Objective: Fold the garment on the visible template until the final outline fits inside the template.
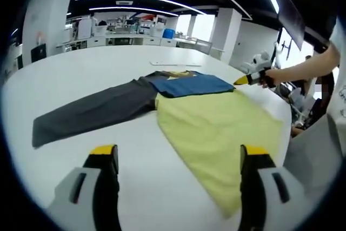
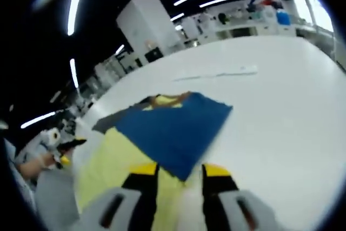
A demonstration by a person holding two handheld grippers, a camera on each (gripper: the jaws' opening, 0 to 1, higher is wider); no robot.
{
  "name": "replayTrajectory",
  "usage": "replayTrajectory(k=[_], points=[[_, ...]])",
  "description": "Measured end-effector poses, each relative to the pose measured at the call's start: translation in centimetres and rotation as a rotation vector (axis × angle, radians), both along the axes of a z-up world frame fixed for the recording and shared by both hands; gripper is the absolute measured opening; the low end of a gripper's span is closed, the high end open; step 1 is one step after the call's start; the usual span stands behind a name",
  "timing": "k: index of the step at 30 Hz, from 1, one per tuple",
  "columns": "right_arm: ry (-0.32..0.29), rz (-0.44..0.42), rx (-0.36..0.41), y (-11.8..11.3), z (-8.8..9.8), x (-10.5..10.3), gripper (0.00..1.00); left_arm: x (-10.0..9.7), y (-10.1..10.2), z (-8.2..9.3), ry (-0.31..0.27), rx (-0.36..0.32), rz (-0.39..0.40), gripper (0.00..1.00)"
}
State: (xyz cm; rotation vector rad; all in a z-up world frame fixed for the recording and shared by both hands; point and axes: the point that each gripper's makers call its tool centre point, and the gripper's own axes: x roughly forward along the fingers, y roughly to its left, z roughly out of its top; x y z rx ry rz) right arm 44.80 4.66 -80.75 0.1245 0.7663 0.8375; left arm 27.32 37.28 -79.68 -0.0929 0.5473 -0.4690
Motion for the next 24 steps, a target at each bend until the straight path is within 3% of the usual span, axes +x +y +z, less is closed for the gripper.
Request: replayTrajectory(k=[4, 12, 15, 19, 22, 24], points=[[-0.049, 0.053, -0.023, 0.4, 0.6, -0.8, 0.55, 0.0, -0.1, -0.1, 0.004, -0.001, -0.004, 0.91], [-0.120, 0.120, -0.086, 0.2, 0.8, -1.8, 0.84, -0.1, -0.3, -0.2, 0.010, -0.005, -0.012, 0.91], [-0.152, 0.136, -0.120, -0.3, 0.6, -1.8, 1.00, -0.1, -0.3, -0.3, 0.014, -0.007, -0.013, 0.91], [-0.174, 0.171, -0.157, -0.5, 0.6, -2.7, 0.99, 0.0, -0.1, -0.2, 0.014, -0.034, -0.004, 0.91], [-0.178, 0.176, -0.147, -0.3, 0.8, -3.3, 0.99, 0.5, 1.0, 0.5, 0.007, -0.132, 0.044, 0.91], [-0.177, 0.173, -0.132, -0.2, 1.1, -3.6, 0.99, 0.7, 1.7, 0.5, 0.006, -0.128, 0.064, 0.91]])
